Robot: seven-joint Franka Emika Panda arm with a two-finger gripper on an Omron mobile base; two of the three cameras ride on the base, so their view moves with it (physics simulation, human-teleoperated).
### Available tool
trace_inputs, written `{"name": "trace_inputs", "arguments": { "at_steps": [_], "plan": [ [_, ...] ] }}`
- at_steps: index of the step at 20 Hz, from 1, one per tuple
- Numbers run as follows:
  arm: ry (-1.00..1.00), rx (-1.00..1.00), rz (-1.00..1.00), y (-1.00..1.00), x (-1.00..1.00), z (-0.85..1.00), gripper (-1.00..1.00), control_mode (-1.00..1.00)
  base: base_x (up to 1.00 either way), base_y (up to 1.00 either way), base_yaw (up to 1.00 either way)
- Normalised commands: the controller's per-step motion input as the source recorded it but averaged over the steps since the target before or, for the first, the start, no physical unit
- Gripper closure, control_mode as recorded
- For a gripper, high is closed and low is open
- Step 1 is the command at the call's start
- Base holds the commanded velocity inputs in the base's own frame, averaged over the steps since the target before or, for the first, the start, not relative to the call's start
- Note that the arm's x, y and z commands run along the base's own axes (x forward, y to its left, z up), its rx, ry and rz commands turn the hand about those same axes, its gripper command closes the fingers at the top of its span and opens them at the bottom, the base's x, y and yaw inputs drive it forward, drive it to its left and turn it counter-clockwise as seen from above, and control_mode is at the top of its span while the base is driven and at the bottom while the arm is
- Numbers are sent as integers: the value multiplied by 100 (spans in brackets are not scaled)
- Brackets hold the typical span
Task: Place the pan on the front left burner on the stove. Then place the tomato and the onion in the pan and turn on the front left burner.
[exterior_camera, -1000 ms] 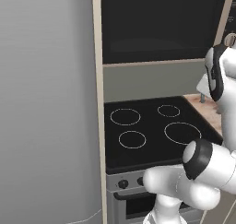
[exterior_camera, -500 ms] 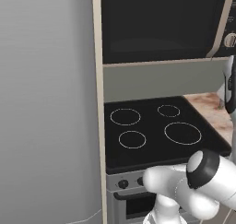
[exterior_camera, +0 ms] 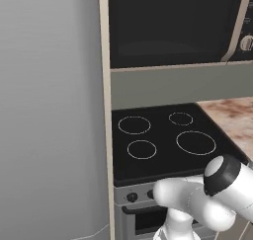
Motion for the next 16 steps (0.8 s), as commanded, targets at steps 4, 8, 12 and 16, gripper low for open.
{"name": "trace_inputs", "arguments": {
  "at_steps": [4,8,12,16],
  "plan": [
    [0,-4,-2,-30,-30,-11,-100,-100,0,0,0],
    [0,-6,0,-25,-38,-18,-100,-100,0,0,0],
    [1,-6,0,-24,-30,-18,-100,-100,0,0,0],
    [2,-5,0,-24,-22,-14,-100,-100,0,0,0]
  ]
}}
